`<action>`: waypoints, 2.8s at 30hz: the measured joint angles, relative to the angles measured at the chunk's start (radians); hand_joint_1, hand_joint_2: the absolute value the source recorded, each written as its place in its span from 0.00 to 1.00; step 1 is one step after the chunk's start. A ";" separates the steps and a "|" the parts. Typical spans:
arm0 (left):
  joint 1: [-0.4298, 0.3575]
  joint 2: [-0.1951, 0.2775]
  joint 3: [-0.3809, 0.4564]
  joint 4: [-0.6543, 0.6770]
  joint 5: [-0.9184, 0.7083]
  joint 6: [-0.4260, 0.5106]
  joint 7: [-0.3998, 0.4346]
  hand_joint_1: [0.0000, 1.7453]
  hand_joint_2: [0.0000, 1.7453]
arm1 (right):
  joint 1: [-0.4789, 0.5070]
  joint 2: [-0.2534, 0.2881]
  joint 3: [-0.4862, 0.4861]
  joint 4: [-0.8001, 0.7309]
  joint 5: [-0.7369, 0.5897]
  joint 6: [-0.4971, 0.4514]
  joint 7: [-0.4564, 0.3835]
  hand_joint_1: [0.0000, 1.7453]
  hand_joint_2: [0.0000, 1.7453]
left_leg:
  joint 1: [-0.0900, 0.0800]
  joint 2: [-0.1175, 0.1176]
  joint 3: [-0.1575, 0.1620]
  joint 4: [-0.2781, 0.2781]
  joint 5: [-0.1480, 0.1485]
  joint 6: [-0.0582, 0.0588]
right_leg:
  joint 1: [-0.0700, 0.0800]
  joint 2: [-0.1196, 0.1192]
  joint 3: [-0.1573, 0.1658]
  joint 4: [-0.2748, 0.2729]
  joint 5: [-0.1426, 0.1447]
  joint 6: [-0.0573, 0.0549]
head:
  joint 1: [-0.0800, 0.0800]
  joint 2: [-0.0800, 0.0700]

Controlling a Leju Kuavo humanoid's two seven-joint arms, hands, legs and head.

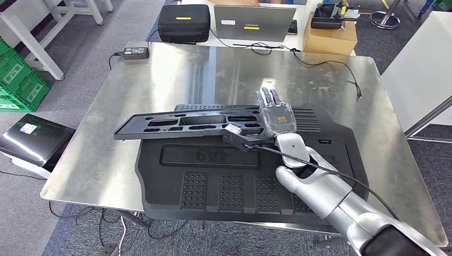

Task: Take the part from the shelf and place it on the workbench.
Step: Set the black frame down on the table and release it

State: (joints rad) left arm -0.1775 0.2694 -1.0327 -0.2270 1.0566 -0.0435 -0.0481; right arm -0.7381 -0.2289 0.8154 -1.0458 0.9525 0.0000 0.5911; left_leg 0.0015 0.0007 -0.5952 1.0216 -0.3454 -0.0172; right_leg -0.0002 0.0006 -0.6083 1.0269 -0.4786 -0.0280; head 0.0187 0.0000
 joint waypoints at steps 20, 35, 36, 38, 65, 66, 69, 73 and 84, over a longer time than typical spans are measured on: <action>0.014 0.000 0.000 0.000 -0.004 0.010 -0.002 0.00 0.00 | -0.013 -0.097 -0.018 -0.151 -0.141 0.253 0.102 0.00 0.00 | 0.000 0.002 0.001 0.001 0.000 0.000 | -0.001 0.003 0.000 0.000 0.000 0.000 | -0.003 0.000; 0.020 0.000 0.001 0.000 -0.018 0.017 -0.008 0.00 0.00 | 0.077 -0.213 -0.125 -0.470 -0.066 0.433 0.106 0.00 0.00 | 0.000 0.003 0.002 0.001 0.000 0.000 | 0.000 0.003 0.001 0.000 0.001 0.001 | -0.004 0.000; 0.020 0.000 0.001 0.000 -0.021 0.018 -0.008 0.00 0.00 | 0.091 -0.219 -0.139 -0.490 -0.057 0.432 0.106 0.00 0.00 | 0.000 0.003 0.002 0.001 0.000 0.000 | 0.000 0.003 0.001 0.000 0.001 0.001 | -0.004 0.000; 0.017 0.000 0.001 0.000 -0.025 0.020 -0.008 0.00 0.00 | 0.121 -0.230 -0.173 -0.524 -0.031 0.416 0.106 0.00 0.00 | 0.000 0.003 0.002 0.001 0.000 0.000 | -0.001 0.003 0.001 0.000 0.001 0.001 | -0.005 0.000; 0.085 -0.025 0.069 0.000 0.070 0.057 -0.094 0.00 0.00 | 0.739 -0.368 -1.015 -0.590 -0.828 -0.438 -0.177 0.00 0.00 | -0.001 0.007 0.007 0.001 -0.009 0.003 | -0.002 0.007 0.006 -0.003 -0.005 0.005 | -0.007 0.000; 0.085 -0.026 0.073 0.000 0.072 0.058 -0.098 0.00 0.00 | 0.739 -0.368 -1.027 -0.590 -0.831 -0.437 -0.181 0.00 0.00 | -0.001 0.007 0.007 0.001 -0.009 0.003 | -0.002 0.007 0.006 -0.003 -0.005 0.005 | -0.007 0.000; 0.084 -0.028 0.082 0.000 0.078 0.058 -0.106 0.00 0.00 | 0.726 -0.367 -1.043 -0.591 -0.877 -0.408 -0.212 0.00 0.00 | -0.001 0.008 0.008 0.001 -0.009 0.003 | -0.002 0.008 0.007 -0.003 -0.004 0.004 | -0.006 0.000; 0.081 -0.028 0.091 0.000 0.089 0.058 -0.110 0.00 0.00 | 0.668 -0.360 -1.022 -0.596 -0.955 -0.361 -0.265 0.00 0.00 | 0.000 0.008 0.008 0.001 -0.009 0.003 | -0.002 0.008 0.008 -0.002 -0.004 0.004 | -0.006 0.000; 0.074 -0.036 0.104 0.000 0.084 0.052 -0.115 0.00 0.00 | 0.488 -0.309 -0.768 -0.659 -1.014 -0.231 -0.310 0.00 1.00 | 0.000 0.007 0.010 0.001 -0.009 0.002 | -0.002 0.007 0.010 -0.002 -0.004 0.004 | -0.008 0.000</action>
State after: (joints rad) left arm -0.1033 0.2333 -0.9284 -0.2270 1.1409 0.0082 -0.1635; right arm -0.2502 -0.5383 0.0469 -1.7046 -0.0611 -0.2309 0.2814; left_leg 0.0018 0.0074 -0.5854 1.0225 -0.3539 -0.0147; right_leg -0.0020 0.0077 -0.5980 1.0253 -0.4829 -0.0244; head 0.0103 0.0000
